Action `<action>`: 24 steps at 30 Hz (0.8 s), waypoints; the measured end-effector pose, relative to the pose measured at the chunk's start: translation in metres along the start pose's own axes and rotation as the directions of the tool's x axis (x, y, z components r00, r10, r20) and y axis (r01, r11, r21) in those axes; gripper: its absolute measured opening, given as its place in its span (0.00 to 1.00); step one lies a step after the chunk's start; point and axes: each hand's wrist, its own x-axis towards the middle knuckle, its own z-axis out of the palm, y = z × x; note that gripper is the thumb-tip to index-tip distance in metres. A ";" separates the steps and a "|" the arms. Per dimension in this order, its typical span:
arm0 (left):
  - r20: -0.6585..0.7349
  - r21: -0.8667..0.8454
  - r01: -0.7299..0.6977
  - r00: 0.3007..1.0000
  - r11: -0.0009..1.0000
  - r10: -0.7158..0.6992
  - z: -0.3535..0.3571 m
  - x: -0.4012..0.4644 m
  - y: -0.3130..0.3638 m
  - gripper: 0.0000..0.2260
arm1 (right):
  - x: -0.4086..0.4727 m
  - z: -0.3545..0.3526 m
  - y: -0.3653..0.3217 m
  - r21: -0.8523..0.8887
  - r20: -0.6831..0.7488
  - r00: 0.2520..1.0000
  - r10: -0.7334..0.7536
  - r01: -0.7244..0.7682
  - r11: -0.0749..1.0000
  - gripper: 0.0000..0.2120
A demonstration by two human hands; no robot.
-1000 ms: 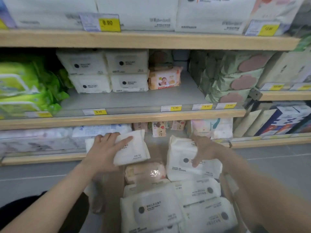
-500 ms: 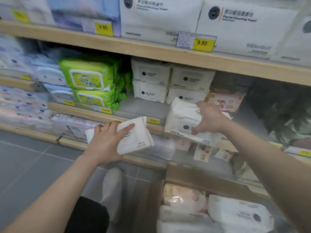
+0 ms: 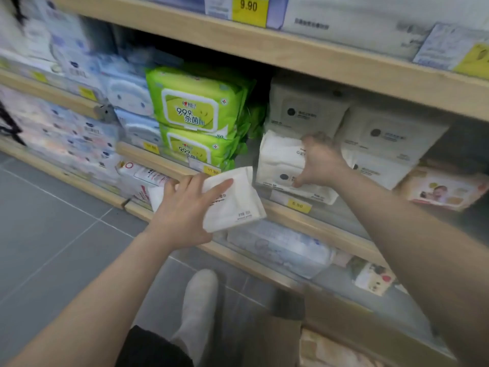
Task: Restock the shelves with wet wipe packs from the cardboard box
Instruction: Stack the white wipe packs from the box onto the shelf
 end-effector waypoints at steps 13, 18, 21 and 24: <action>0.029 -0.009 0.029 0.999 1.000 -0.028 0.002 -0.006 0.006 0.49 | -0.051 0.043 0.016 -0.013 -0.085 0.995 -0.042 0.041 0.999 0.33; 0.049 -0.001 0.048 0.998 0.999 -0.048 0.006 -0.006 0.003 0.49 | -0.033 0.056 0.013 0.117 -0.184 0.983 -0.003 0.025 0.993 0.31; 0.047 -0.013 0.062 0.997 0.998 -0.061 0.009 -0.001 0.004 0.49 | -0.008 0.063 0.005 0.054 -0.227 0.974 0.007 0.006 0.999 0.32; 0.022 0.012 0.051 0.998 0.999 -0.051 0.015 0.001 0.005 0.50 | 0.020 0.067 -0.001 0.040 -0.227 0.973 0.048 -0.040 0.998 0.36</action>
